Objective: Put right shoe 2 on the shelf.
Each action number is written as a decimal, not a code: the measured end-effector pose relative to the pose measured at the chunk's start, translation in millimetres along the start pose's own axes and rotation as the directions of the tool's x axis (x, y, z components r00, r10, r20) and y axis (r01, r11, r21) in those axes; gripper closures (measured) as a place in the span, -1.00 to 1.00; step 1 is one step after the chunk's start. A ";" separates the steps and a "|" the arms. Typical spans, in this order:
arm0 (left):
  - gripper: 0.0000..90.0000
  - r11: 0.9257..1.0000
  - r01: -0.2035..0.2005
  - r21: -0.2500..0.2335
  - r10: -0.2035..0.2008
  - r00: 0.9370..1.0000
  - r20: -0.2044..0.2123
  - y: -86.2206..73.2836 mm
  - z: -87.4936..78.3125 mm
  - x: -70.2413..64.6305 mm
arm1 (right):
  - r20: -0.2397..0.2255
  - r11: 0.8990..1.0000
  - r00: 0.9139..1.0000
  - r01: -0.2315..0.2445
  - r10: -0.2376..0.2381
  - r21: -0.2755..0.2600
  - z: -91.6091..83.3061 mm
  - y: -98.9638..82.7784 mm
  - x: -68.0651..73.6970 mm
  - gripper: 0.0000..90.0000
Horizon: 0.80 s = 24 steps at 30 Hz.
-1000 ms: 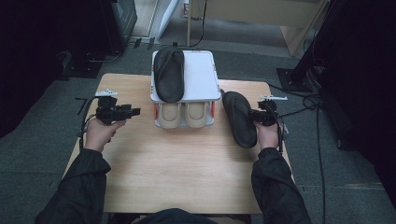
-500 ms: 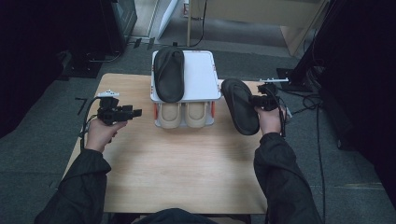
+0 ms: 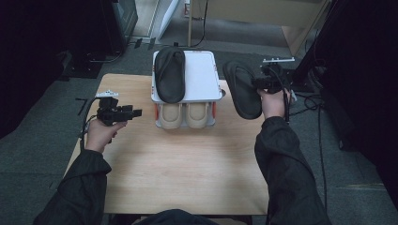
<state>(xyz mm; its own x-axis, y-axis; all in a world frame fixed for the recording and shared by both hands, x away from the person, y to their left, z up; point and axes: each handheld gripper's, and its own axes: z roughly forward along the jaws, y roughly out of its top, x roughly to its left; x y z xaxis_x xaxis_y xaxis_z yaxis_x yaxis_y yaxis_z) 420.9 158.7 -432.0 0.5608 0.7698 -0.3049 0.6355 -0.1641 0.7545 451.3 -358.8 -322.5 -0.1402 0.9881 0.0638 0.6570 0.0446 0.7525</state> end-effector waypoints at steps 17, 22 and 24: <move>-0.07 1.000 -0.012 0.010 0.012 1.000 0.015 0.4 -0.1 2.1 | -0.020 0.997 0.997 0.076 -0.076 -0.013 12.7 56.2 57.4 0.70; -0.07 1.000 -0.017 0.009 0.016 1.000 0.017 0.7 -0.8 3.5 | -0.026 0.997 0.997 0.073 -0.073 -0.001 26.3 61.7 74.1 0.70; -0.07 1.000 -0.025 0.015 0.025 1.000 0.009 1.1 -1.2 3.4 | -0.028 0.997 0.996 0.079 -0.079 -0.001 31.1 64.2 79.6 0.70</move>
<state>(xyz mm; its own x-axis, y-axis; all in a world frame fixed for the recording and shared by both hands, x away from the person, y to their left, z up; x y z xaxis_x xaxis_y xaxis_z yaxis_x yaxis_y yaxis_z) 422.8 161.8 -431.6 0.5810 0.7601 -0.2912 0.6293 -0.1925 0.7530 505.4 -272.7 -289.4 -0.2126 0.9769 0.0225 0.6434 0.1226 0.7556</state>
